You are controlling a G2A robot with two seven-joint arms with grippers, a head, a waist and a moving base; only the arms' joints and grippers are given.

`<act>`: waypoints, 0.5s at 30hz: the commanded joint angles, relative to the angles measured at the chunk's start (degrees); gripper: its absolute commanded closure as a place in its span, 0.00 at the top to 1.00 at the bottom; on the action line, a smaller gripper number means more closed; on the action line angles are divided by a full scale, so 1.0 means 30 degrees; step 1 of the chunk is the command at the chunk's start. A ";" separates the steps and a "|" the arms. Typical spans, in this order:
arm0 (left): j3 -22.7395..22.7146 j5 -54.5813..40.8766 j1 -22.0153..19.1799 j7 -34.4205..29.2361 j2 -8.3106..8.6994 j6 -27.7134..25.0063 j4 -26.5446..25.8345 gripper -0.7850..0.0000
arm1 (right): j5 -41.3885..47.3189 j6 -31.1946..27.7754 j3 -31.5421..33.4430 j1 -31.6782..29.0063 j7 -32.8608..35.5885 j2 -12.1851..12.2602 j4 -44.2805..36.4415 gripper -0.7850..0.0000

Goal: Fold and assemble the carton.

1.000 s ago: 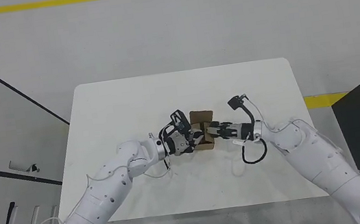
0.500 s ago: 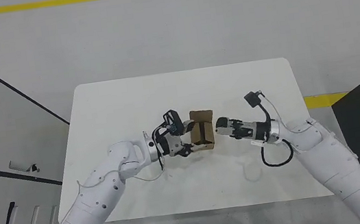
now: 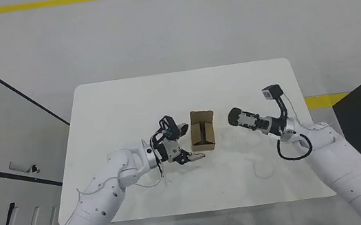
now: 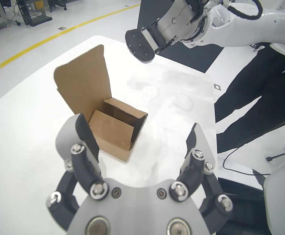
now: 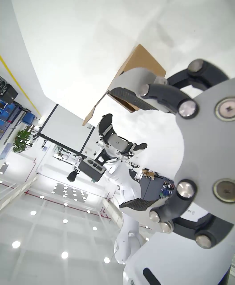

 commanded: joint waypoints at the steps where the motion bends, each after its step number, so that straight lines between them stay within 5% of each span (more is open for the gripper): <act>1: 0.0073 0.0215 0.0169 0.0606 -0.0052 0.0614 -0.0159 1.00 | 0.1325 0.0553 -0.0178 0.0342 -0.0085 -0.0115 0.0266 1.00; 15: 0.0269 0.0073 0.0720 0.0941 -0.0161 0.1921 0.0392 1.00 | 0.1985 0.1530 -0.1389 0.1635 -0.0734 -0.0640 0.0963 1.00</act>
